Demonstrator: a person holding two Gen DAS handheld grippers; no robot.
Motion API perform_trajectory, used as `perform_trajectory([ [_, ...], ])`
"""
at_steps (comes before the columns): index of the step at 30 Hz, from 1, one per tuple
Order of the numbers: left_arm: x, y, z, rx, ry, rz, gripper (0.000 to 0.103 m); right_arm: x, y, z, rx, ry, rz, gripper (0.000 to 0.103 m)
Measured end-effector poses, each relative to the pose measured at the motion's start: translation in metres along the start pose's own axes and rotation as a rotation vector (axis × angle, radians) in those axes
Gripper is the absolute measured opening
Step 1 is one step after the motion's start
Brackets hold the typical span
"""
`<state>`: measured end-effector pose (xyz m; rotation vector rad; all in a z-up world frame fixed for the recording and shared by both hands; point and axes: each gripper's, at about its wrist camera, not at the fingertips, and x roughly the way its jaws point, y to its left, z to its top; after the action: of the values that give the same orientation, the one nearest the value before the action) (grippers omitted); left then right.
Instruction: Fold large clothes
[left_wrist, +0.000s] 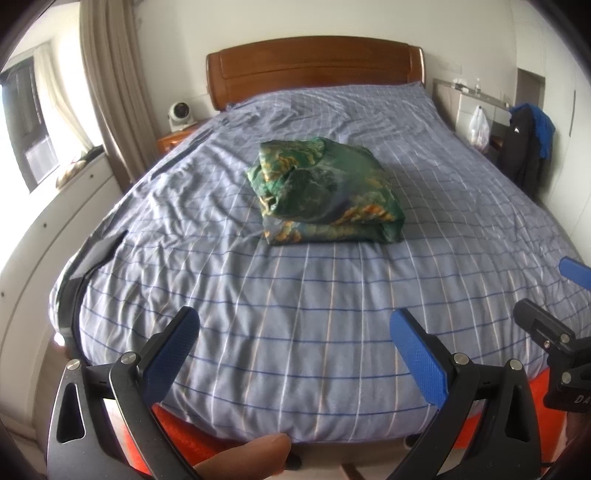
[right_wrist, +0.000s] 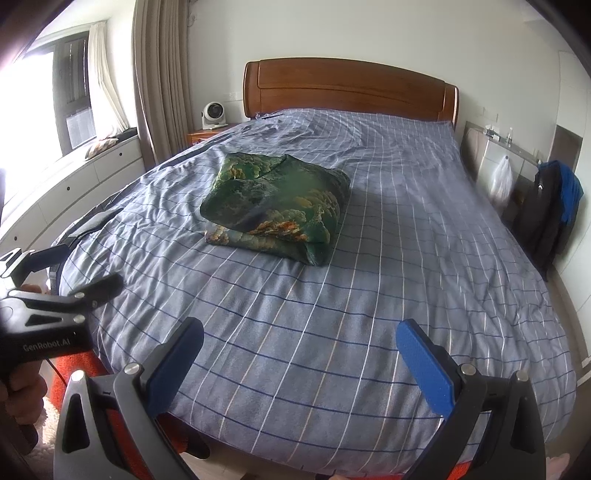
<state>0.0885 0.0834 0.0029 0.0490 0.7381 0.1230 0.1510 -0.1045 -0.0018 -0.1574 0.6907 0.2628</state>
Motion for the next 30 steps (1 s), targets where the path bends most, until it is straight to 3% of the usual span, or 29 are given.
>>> perform_trajectory([
  [18,-0.008,-0.001,0.002,0.002,0.014,0.011,0.103,-0.007,0.0,0.0,0.05,0.032,0.045,0.103],
  [30,-0.003,0.003,0.001,-0.011,0.041,0.007,0.103,0.005,-0.002,-0.004,0.066,0.065,0.024,0.103],
])
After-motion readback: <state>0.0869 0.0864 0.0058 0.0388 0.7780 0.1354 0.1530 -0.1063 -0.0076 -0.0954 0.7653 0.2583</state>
